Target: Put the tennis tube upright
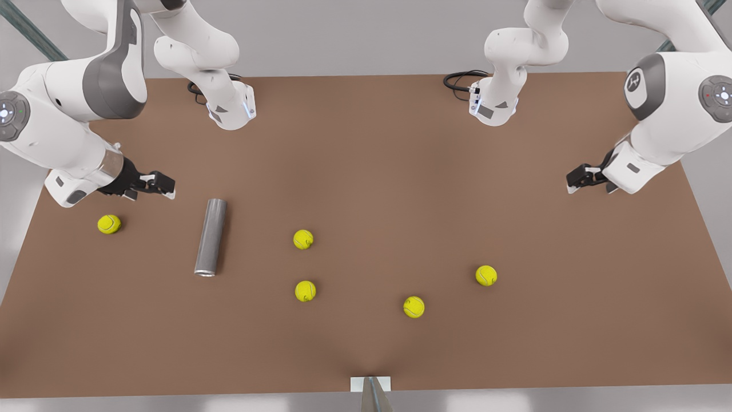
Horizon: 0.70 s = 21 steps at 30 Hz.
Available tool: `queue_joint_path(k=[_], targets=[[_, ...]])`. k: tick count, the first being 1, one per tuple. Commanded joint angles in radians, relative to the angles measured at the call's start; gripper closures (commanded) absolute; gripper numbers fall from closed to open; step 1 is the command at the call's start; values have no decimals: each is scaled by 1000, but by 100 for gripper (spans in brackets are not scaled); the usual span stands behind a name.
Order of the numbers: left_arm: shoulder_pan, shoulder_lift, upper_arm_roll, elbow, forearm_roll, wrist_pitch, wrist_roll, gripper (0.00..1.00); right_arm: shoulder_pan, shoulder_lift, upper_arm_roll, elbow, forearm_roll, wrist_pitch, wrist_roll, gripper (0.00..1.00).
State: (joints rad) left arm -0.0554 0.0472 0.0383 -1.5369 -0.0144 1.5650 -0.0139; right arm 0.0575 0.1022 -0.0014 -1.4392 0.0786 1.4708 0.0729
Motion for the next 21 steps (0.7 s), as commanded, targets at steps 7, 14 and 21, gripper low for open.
queue_joint_path(k=[7,14,21], targets=[[-12,6,0,0,-2,7,26,0,56,137,3,-429,-34,413,31,0],[-11,13,0,-3,-1,-13,25,0,12,229,4,-583,-95,684,136,0],[-3,19,0,-3,-1,-23,26,0,-36,290,3,-543,-122,740,154,0]])
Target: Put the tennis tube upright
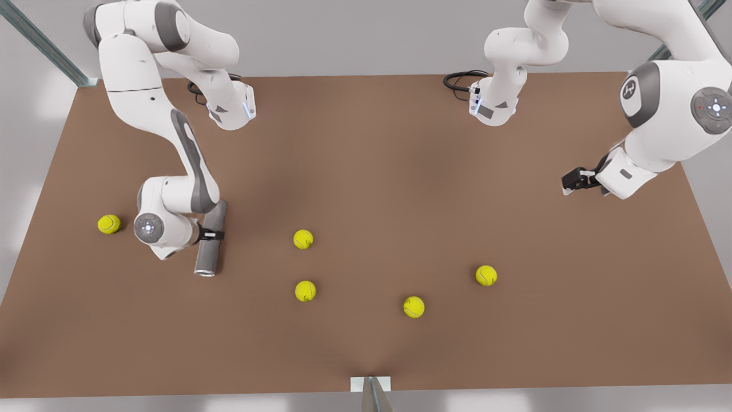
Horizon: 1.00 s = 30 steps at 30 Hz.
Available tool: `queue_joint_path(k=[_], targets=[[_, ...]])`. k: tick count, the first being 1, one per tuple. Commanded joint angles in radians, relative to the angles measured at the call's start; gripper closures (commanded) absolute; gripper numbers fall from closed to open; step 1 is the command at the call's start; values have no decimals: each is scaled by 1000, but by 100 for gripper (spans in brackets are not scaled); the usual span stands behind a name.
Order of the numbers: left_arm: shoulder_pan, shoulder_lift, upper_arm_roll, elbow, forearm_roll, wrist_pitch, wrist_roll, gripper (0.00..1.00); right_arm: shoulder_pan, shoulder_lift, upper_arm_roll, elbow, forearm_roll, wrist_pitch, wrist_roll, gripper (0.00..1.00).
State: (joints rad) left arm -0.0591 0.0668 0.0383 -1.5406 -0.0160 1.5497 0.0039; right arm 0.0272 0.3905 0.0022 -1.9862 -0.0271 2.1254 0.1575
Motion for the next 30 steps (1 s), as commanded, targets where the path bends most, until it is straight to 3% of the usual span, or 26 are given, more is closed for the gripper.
queue_joint_path(k=[1,21,22,24,28,30], targets=[[1,1,0,0,1,-8,8,0,-6,11,1,4,-16,85,71,0],[-4,24,-5,0,4,-22,5,0,-16,156,1,-5,-11,70,53,0],[-4,24,-5,-1,2,-22,4,0,-18,157,1,-5,-11,70,54,18],[-4,24,-5,-1,2,-23,4,0,-27,157,1,-2,-10,64,54,38],[-4,25,-5,-1,2,-23,2,0,-24,151,1,20,-11,44,37,38],[-2,25,-5,0,2,-23,2,0,19,149,1,144,-11,-113,19,38]])
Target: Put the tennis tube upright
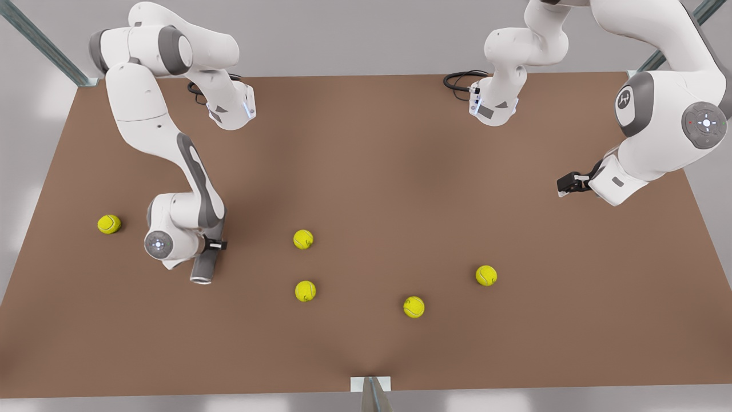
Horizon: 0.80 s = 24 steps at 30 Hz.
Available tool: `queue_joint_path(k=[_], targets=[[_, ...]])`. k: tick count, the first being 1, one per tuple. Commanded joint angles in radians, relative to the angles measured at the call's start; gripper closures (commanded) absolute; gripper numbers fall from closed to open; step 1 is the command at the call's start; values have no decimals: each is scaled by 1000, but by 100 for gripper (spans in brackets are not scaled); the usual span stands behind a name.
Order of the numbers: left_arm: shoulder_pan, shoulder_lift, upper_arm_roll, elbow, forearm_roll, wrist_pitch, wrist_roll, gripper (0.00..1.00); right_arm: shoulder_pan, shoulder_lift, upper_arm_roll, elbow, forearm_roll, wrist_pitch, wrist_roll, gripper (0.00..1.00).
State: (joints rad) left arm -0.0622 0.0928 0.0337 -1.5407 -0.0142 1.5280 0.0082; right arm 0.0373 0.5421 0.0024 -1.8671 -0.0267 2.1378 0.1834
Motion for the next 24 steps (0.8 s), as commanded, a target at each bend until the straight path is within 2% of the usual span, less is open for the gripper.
queue_joint_path(k=[1,2,3,4,6,9,12,13,18,19,23,24], targets=[[1,-1,0,1,0,-2,-2,0,29,-2,-1,83,-10,-179,-42,38],[1,-1,0,1,0,-2,-2,0,41,6,1,158,-2,-246,-81,38],[1,-1,0,1,0,-2,-4,0,105,62,10,324,8,-374,-107,37],[2,2,0,1,0,-2,-4,0,165,82,30,382,45,-378,-241,36],[4,4,0,1,0,-2,-4,0,341,90,30,447,50,-388,-315,36],[2,5,0,1,0,0,-4,0,607,179,30,605,59,-346,-398,34],[4,11,0,1,0,3,-4,0,799,260,13,687,41,-201,-536,34],[2,16,0,1,0,3,-4,0,904,317,-59,767,34,-179,-587,34],[4,18,0,2,0,3,-4,0,984,371,-79,783,37,-139,-737,34],[4,19,0,1,0,3,-4,0,989,371,-78,761,73,-134,-688,30],[13,24,0,1,0,6,-4,0,1009,420,-78,733,143,-70,-585,30],[13,24,0,2,0,6,-4,0,1010,420,-78,733,143,-70,-584,25]])
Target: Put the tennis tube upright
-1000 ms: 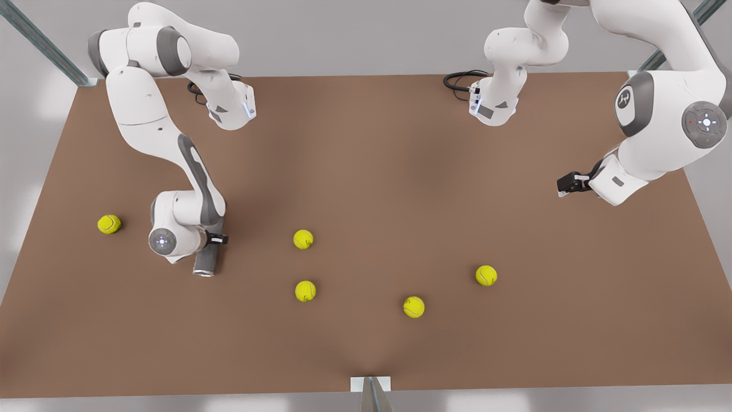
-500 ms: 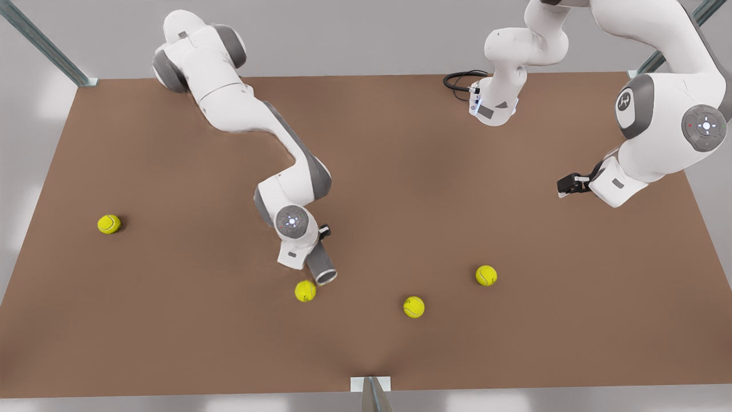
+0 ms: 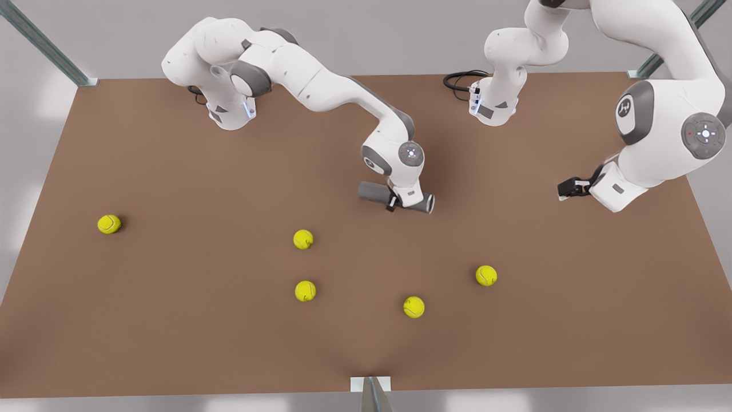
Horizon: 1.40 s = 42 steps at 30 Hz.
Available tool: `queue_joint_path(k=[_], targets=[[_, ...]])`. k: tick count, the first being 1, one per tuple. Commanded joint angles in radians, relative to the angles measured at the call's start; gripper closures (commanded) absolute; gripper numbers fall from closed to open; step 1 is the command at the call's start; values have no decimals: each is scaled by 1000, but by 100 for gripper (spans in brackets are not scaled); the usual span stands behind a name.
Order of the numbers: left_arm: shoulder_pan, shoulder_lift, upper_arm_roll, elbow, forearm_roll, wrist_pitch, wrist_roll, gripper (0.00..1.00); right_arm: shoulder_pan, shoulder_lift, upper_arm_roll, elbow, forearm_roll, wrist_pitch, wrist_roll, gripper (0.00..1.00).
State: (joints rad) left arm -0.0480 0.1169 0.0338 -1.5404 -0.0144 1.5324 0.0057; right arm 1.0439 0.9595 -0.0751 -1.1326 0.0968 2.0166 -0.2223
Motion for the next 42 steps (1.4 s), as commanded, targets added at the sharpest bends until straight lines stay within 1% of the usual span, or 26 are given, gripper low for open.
queue_joint_path(k=[1,2,3,7,8,9,10,11,12,13,14,15,16,17,18,20,22,24,26,28,31,33,35,42], targets=[[-1,0,0,0,1,2,-1,0,4,2,0,-1,21,51,-178,20],[-1,0,0,0,1,2,-1,0,4,2,0,-1,21,51,-180,12],[-1,0,0,0,1,2,-1,0,5,2,0,-1,21,51,-183,0],[3,0,0,0,1,0,-1,0,4,-25,1,-19,27,51,-186,0],[3,-2,0,0,1,-1,-1,0,-25,-126,29,-21,73,-34,-186,0],[2,-2,0,0,1,-3,-1,0,-79,-246,29,-22,145,-189,-184,0],[3,-2,-2,0,-1,-3,-1,0,-227,-431,23,-22,161,-540,-161,0],[13,18,0,2,-21,-1,2,0,-480,-591,9,-21,112,-803,-75,0],[85,62,5,0,-162,-34,26,0,-631,-610,-28,-12,-32,-831,-69,0],[145,165,12,0,-245,-127,213,0,-676,-607,-68,40,-71,-832,-51,0],[206,323,41,-7,-334,-166,575,0,-673,-608,-71,44,-134,-831,-14,0],[206,424,48,-55,-403,-97,740,0,-677,-608,-72,45,-135,-828,70,0],[188,428,48,-193,-501,50,818,0,-694,-604,-71,45,-129,-822,227,0],[183,400,46,-303,-617,170,845,0,-739,-599,-60,37,-131,-777,221,0],[183,399,44,-368,-682,218,905,0,-742,-599,-61,39,-129,-774,221,0],[135,380,34,-477,-786,261,935,0,-736,-599,-60,33,-109,-779,231,0],[112,386,-32,-514,-842,284,947,0,-757,-599,-63,33,-111,-780,233,0],[112,389,-126,-544,-874,367,971,0,-762,-591,-63,33,-108,-768,238,0],[89,409,-163,-560,-875,391,990,0,-749,-590,-58,33,-108,-756,239,0],[63,409,-193,-612,-935,466,990,0,-745,-591,-57,33,-104,-757,239,0],[57,414,-202,-653,-961,468,993,0,-743,-590,-55,31,-104,-757,239,0],[56,418,-216,-658,-963,466,996,0,-742,-590,-54,31,-104,-757,239,0],[56,420,-216,-658,-963,471,996,0,-700,-590,-55,31,-124,-757,241,0],[62,389,-209,-656,-961,417,984,0,-709,-590,-58,31,-120,-759,241,0]])
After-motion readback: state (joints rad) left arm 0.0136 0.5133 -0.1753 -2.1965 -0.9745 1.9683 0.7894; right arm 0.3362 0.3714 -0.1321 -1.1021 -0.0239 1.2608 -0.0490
